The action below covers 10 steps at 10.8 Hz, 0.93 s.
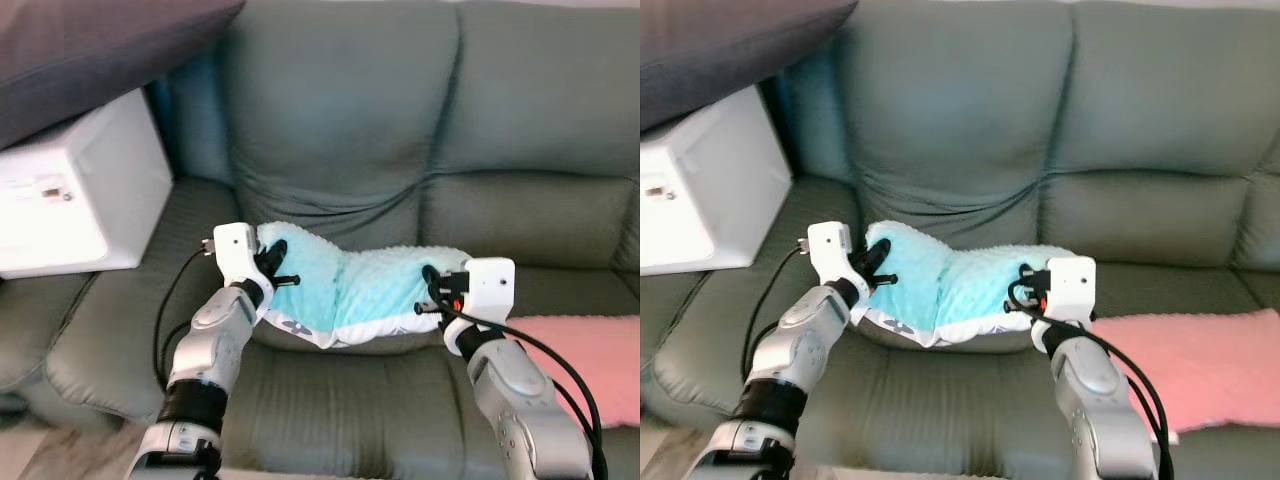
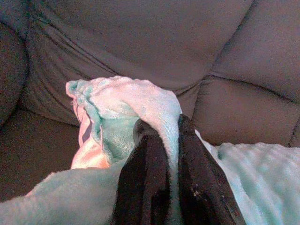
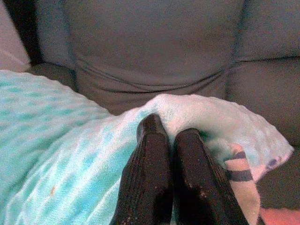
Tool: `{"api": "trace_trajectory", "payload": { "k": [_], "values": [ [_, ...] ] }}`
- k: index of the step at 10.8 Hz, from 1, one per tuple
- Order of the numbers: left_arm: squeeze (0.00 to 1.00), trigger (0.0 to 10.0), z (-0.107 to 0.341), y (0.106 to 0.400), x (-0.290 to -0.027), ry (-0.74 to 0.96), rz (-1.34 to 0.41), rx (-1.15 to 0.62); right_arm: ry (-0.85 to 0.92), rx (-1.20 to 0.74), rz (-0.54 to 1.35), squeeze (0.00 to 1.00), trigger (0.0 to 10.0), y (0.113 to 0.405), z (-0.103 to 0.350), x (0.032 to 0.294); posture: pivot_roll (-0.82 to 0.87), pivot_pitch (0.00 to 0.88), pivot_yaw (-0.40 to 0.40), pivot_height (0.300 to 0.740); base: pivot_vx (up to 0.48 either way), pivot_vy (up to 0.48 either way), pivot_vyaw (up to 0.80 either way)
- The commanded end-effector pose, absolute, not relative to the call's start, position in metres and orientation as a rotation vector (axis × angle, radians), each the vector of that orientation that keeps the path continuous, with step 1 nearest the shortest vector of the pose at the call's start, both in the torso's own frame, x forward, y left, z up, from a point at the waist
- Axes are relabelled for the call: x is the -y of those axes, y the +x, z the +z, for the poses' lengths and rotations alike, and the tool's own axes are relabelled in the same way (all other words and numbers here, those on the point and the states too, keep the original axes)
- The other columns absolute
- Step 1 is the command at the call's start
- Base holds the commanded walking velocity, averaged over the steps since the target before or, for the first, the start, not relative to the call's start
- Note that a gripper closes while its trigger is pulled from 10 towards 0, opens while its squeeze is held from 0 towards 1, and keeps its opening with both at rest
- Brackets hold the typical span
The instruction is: Move the pillow to the sofa
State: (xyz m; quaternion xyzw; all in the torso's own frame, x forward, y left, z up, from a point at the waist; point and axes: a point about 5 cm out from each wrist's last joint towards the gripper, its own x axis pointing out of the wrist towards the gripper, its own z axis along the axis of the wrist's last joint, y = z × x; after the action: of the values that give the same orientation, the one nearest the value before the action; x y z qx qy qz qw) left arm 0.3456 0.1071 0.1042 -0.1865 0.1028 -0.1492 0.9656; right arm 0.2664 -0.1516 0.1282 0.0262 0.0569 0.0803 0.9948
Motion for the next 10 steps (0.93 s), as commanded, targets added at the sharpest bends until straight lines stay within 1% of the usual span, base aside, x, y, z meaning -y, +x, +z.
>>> {"api": "trace_trajectory", "payload": {
  "k": [1,4,6,7,8,10],
  "values": [
    [0.00,10.0,0.105,0.348,-0.104,-0.364,-0.329,-0.199,0.061,-0.078,0.162,0.00,10.0,0.263,0.136,0.145,-0.25,0.133,0.064,0.740,0.000,0.000,0.00],
    [0.00,10.0,0.098,0.351,-0.100,-0.347,-0.355,-0.217,0.074,-0.085,0.072,0.00,10.0,0.263,0.134,0.149,-0.25,0.217,0.095,0.740,0.000,0.000,0.00],
    [0.00,10.0,0.096,0.354,-0.095,-0.339,-0.357,-0.230,0.004,-0.105,-0.057,0.00,10.0,0.260,0.128,0.171,-0.26,0.268,0.100,0.740,0.000,0.000,0.00],
    [0.00,10.0,0.093,0.354,-0.085,-0.342,-0.370,-0.243,-0.020,-0.119,-0.093,0.00,10.0,0.256,0.124,0.184,-0.27,0.286,0.096,0.740,0.000,0.000,0.00],
    [0.00,10.0,0.091,0.353,-0.075,-0.338,-0.378,-0.243,-0.021,-0.123,-0.103,0.00,10.0,0.252,0.120,0.194,-0.29,0.307,0.089,0.740,0.000,0.000,0.00],
    [0.00,10.0,0.094,0.356,-0.069,-0.329,-0.337,-0.215,0.011,-0.142,-0.065,0.00,10.0,0.253,0.116,0.202,-0.31,0.331,0.077,0.740,0.000,0.000,0.00]
  ]
}}
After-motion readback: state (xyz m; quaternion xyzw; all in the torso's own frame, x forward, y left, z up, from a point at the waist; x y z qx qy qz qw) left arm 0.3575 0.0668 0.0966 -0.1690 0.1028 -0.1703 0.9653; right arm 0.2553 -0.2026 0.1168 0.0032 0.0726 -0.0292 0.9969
